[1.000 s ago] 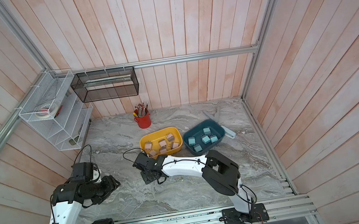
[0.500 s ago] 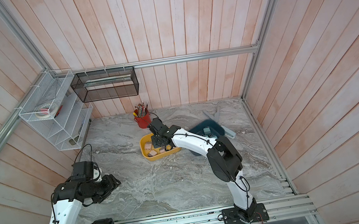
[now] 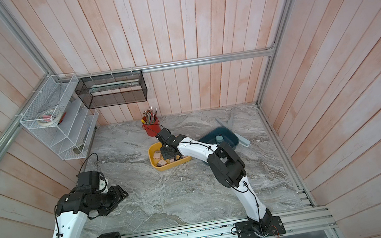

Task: Place the plugs by color into the storage box
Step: Place the plug in the storage box, then reset both arms

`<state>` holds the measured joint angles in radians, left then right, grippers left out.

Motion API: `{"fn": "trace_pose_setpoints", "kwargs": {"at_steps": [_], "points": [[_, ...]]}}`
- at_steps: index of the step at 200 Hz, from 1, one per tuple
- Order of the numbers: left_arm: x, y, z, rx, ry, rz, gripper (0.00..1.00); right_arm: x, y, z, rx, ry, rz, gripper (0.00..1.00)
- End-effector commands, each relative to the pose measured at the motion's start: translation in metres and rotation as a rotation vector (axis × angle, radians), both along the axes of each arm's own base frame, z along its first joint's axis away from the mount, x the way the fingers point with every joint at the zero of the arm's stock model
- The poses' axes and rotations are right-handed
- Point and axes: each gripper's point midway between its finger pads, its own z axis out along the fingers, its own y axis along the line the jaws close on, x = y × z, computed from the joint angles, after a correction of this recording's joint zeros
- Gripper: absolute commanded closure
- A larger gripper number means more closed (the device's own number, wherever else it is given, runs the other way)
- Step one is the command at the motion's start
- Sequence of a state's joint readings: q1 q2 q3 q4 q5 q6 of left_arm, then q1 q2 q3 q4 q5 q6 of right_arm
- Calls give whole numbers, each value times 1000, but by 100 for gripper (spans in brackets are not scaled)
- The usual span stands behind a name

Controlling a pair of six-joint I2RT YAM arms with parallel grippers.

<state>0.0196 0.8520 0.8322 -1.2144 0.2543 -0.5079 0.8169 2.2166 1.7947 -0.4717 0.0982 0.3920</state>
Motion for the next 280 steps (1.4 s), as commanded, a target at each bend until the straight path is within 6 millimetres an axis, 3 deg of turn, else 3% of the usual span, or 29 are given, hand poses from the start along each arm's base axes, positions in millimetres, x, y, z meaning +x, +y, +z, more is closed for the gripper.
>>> {"fn": "trace_pose_setpoints", "kwargs": {"at_steps": [1,28,53,76,101,120,148,209,248,251,254,280], "points": [[-1,0,-6,-1,5,-8,33,2,14,-14,30,21,0,60],[-1,0,-9,-4,6,-6,33,-1,11,-36,11,67,-17,59],[1,0,-9,-6,-2,-1,33,-5,9,-41,12,80,-29,46],[6,0,-9,-8,-15,6,33,-4,10,-25,45,62,-34,20],[17,3,-8,2,-53,27,33,-1,6,15,69,-3,-63,12],[28,9,-7,30,-103,48,33,-3,-4,49,114,-64,-105,10],[44,16,-8,45,-153,105,32,-18,-21,69,161,-74,-144,5],[76,25,14,19,-269,247,29,-52,-40,63,76,-52,-137,3],[102,31,15,64,-346,225,27,-62,-78,60,35,-85,-229,3],[104,31,15,63,-356,219,7,-62,-82,61,32,-89,-245,3],[107,30,16,63,-371,208,1,-63,-86,61,28,-93,-255,3],[125,22,14,45,-473,137,0,-72,-111,53,27,-92,-303,3]]}}
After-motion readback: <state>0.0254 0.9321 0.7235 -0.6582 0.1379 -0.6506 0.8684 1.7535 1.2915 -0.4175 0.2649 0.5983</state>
